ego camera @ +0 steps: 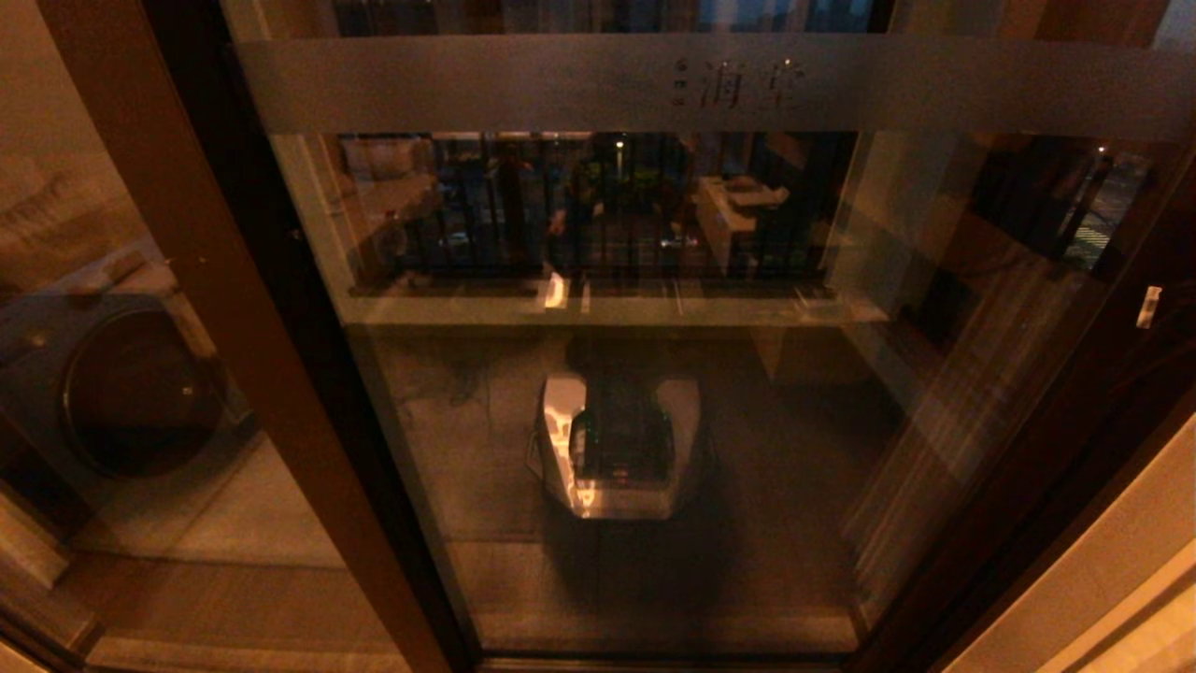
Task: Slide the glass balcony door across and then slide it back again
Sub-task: Close the slid door
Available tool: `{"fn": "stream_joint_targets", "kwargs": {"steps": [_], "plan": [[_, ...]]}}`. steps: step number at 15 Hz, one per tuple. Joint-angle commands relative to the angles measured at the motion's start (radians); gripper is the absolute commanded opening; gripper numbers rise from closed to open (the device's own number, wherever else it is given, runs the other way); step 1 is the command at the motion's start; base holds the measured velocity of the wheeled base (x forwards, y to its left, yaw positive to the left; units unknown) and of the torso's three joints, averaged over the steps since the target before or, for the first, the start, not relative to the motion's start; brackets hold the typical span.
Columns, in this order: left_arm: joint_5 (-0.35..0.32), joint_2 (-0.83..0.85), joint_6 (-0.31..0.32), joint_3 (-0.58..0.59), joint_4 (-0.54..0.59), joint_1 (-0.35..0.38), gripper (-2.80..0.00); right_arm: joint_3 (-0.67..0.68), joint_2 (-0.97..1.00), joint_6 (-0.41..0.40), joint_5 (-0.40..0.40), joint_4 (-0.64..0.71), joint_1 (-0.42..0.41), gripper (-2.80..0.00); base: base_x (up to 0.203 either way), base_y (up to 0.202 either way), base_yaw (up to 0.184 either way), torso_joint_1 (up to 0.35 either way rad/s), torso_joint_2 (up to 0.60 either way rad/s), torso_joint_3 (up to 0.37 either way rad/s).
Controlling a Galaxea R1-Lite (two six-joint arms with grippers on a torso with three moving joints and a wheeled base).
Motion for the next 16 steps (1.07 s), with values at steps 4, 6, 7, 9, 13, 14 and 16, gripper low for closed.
{"fn": "stream_joint_targets", "kwargs": {"steps": [4, 6, 7, 9, 13, 14, 16], "plan": [[0.001, 0.001, 0.000, 0.000, 0.001, 0.000, -2.80, 0.085, -0.073, 0.000, 0.004, 0.003, 0.005, -2.80, 0.000, 0.000, 0.000, 0.000, 0.00, 0.000], [-0.001, 0.001, 0.000, 0.000, 0.001, 0.000, -2.80, 0.134, -0.124, 0.000, 0.025, 0.003, 0.007, -2.80, 0.000, 0.000, 0.000, 0.000, 0.00, 0.000], [0.001, 0.001, 0.000, 0.000, 0.001, 0.000, -2.80, 0.149, -0.151, 0.000, 0.028, 0.003, 0.007, -2.80, 0.000, 0.000, 0.000, 0.000, 0.00, 0.000], [0.000, 0.001, 0.000, 0.000, 0.001, 0.000, -2.80, 0.190, -0.224, 0.000, 0.040, 0.004, 0.006, -2.80, 0.000, 0.000, 0.000, 0.000, 0.00, 0.000], [0.000, 0.001, 0.000, 0.000, 0.001, 0.000, -2.80, 0.272, -0.435, -0.002, 0.101, 0.051, -0.017, -2.80, 0.000, 0.000, 0.000, 0.000, 0.00, 0.000], [0.001, 0.001, 0.000, 0.000, 0.001, 0.000, -2.80, 0.291, -0.500, -0.001, 0.146, 0.078, -0.029, -2.80, 0.000, 0.000, 0.000, 0.000, 0.00, 0.000], [0.000, 0.001, 0.000, 0.000, 0.001, 0.000, -2.80, 0.326, -0.667, 0.006, 0.302, 0.165, -0.054, -2.80, 0.000, 0.000, 0.000, 0.000, 0.00, 0.000]]}}
